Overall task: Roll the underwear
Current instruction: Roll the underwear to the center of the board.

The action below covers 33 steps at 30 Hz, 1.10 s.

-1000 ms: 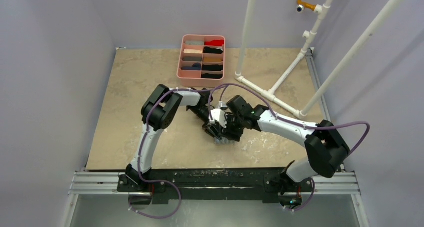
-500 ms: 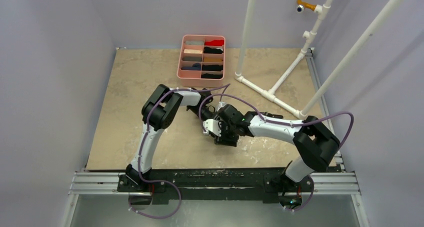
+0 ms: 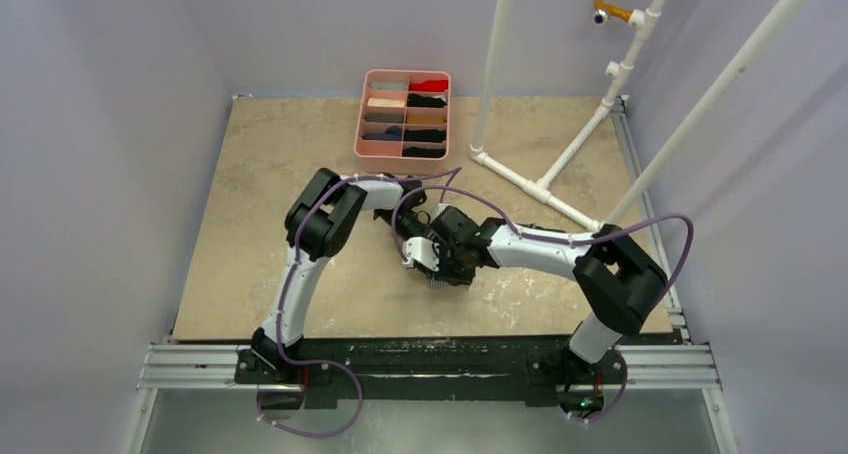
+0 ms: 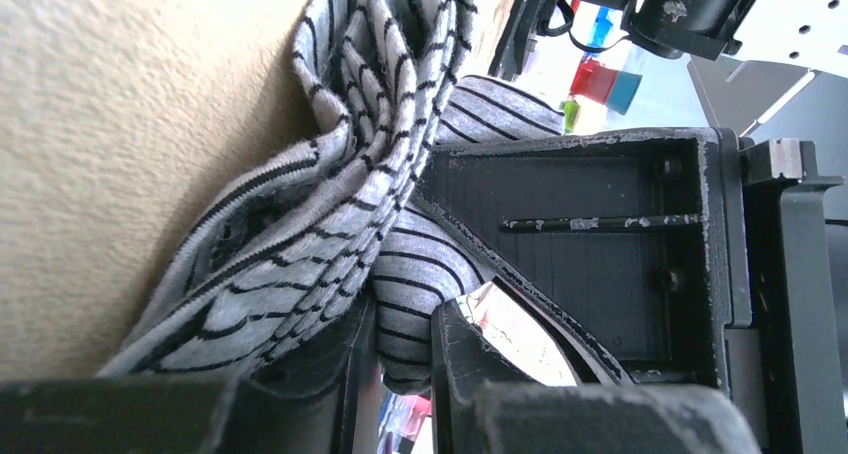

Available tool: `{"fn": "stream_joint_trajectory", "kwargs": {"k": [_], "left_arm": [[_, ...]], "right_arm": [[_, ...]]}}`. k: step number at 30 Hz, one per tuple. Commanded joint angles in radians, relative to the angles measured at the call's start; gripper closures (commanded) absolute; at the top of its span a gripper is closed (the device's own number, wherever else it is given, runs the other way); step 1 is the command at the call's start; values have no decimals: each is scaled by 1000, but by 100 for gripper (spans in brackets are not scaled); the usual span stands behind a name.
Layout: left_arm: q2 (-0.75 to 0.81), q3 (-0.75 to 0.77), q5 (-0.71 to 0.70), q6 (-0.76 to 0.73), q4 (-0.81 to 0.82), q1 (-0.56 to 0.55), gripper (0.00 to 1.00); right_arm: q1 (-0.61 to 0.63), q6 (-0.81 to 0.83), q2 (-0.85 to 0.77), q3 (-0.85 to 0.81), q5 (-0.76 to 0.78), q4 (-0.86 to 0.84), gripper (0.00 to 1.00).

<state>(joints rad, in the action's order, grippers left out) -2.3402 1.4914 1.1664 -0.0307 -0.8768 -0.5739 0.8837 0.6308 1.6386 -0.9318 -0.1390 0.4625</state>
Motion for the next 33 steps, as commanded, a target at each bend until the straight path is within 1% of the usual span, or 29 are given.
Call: {"fn": "stream_joint_trajectory", "kwargs": {"k": [1, 3, 5, 9, 11, 15, 18, 21, 24, 30, 33], "left_arm": [[-45, 6, -245, -41, 13, 20, 83], [-23, 4, -251, -46, 2, 24, 77], [8, 2, -270, -58, -11, 29, 68], [55, 0, -300, -85, -46, 46, 53], [66, 0, -310, -97, -66, 59, 49], [77, 1, -320, -104, -94, 82, 44], [90, 0, -319, -92, -104, 102, 35], [107, -2, -314, -84, -113, 126, 32], [131, -2, -305, -88, -130, 149, 30], [188, -10, -306, -109, -179, 202, 30], [230, -35, -330, -127, -206, 238, 30]], "right_arm": [[14, -3, 92, 10, -80, 86, 100], [15, -6, 99, 6, -94, 108, 100], [15, -10, 105, 3, -107, 126, 100], [15, -19, 124, 5, -127, 148, 100], [15, -23, 140, 4, -138, 154, 100], [15, -35, 156, 5, -152, 158, 100], [15, -46, 150, 5, -161, 161, 100], [15, -52, 147, 5, -170, 171, 100], [14, -56, 156, 0, -185, 185, 100], [13, -65, 175, -25, -224, 205, 100], [1, -61, 197, -55, -256, 233, 100]]}}
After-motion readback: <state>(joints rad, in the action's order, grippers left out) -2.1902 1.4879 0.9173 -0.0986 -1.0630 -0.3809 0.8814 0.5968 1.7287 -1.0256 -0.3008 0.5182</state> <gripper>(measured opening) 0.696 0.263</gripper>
